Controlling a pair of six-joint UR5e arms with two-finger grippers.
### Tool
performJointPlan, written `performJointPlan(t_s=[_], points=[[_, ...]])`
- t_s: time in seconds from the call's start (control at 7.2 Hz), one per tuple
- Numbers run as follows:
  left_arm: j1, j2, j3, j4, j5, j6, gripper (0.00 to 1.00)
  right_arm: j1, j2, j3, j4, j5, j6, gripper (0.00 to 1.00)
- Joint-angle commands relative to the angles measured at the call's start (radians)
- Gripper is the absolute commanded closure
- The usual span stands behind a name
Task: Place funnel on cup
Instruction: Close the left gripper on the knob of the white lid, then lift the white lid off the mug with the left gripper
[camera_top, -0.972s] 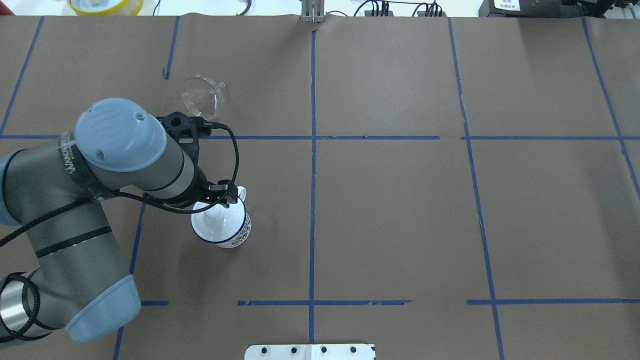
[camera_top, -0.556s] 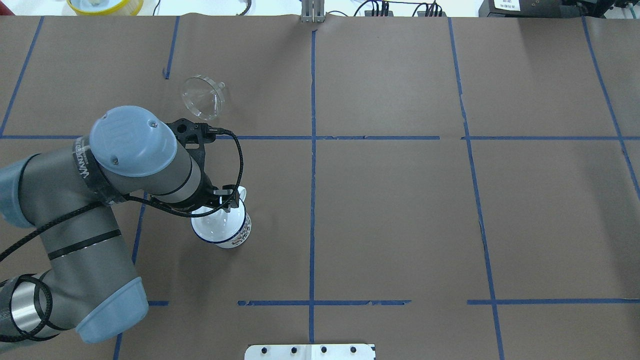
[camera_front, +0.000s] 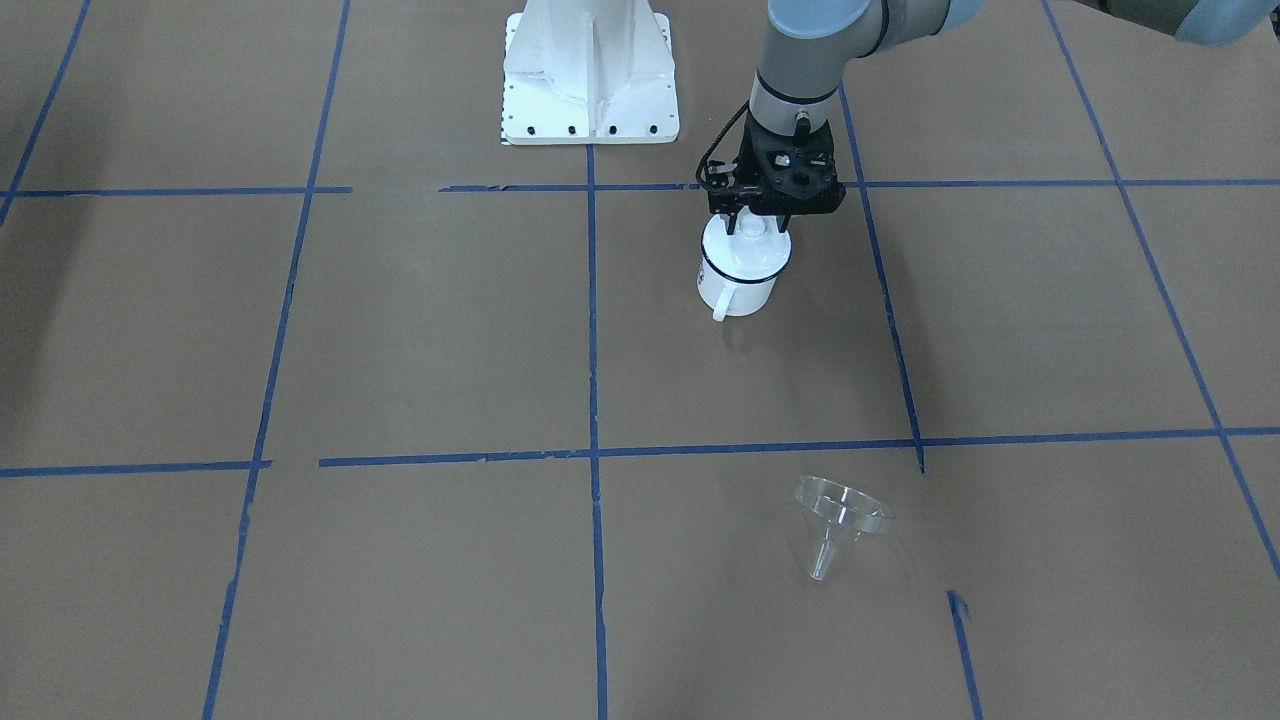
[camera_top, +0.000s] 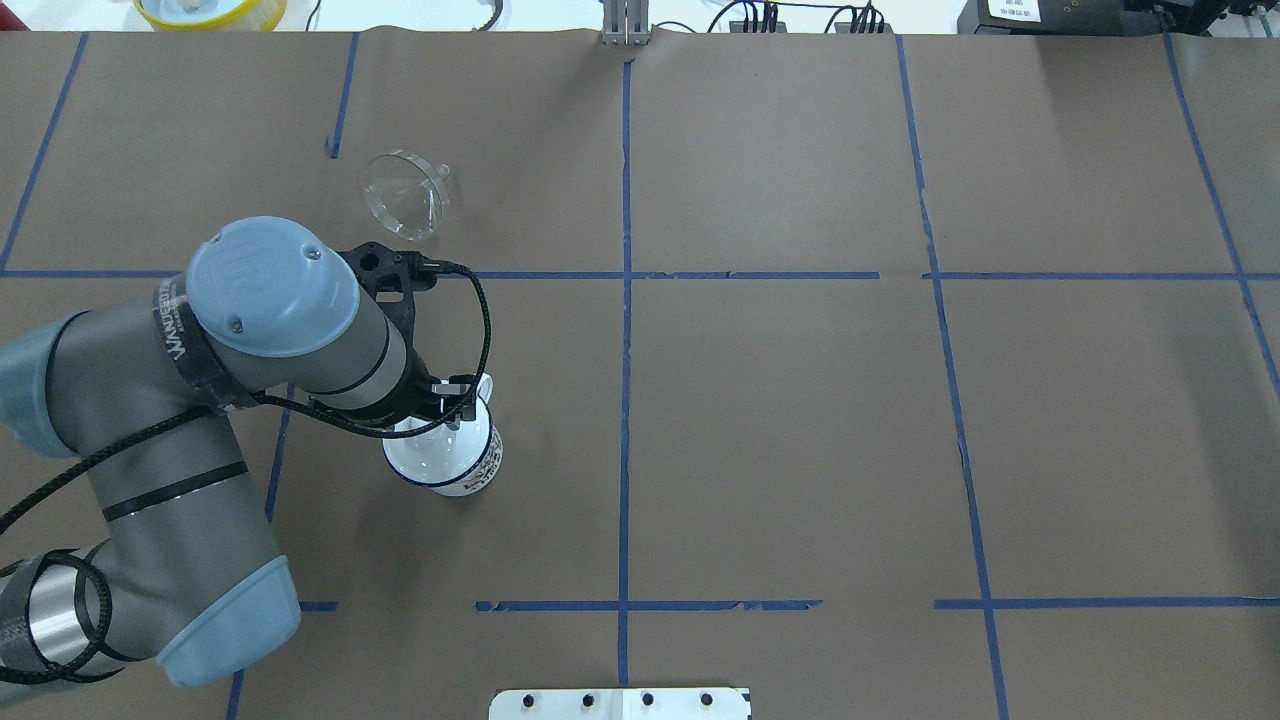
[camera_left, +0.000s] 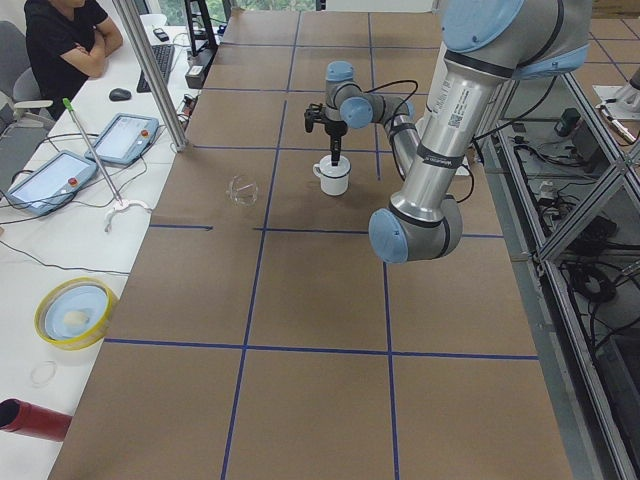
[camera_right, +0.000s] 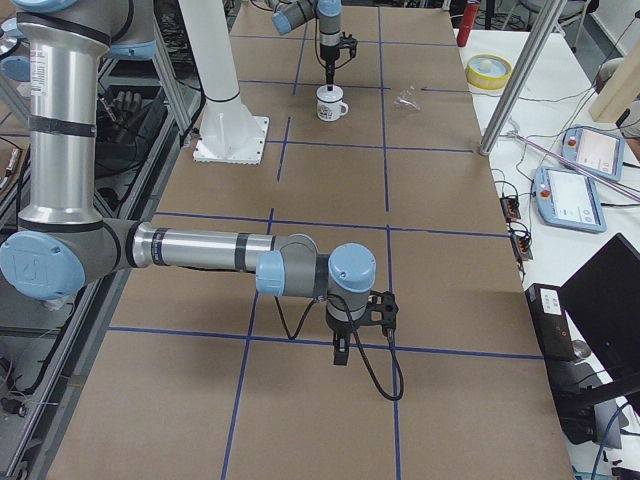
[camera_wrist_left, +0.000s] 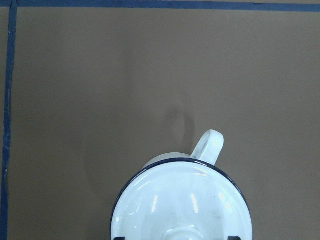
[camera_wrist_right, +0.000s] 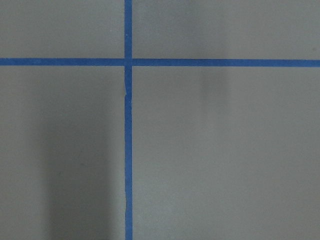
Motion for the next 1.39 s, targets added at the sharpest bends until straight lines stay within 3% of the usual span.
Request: performJointPlan(t_s=[0.0, 0.28, 0.42, 0.83, 1.25], points=[[0.001, -0.001, -0.001, 0.000, 0.000, 0.002, 0.61, 0.000, 0.000, 0.000, 0.000, 0.000, 0.000, 0.00], [0.000, -0.001, -0.007, 0.000, 0.000, 0.002, 0.95, 0.000, 0.000, 0.000, 0.000, 0.000, 0.000, 0.00], [0.000, -0.002, -0.018, 0.001, 0.000, 0.002, 1.00, 0.000, 0.000, 0.000, 0.000, 0.000, 0.000, 0.00], [-0.048, 0.002, -0.140, 0.099, 0.000, 0.021, 1.00, 0.000, 0.000, 0.000, 0.000, 0.000, 0.000, 0.00], [-0.170, 0.063, -0.163, 0.112, -0.003, 0.277, 1.00, 0.000, 0.000, 0.000, 0.000, 0.000, 0.000, 0.00]])
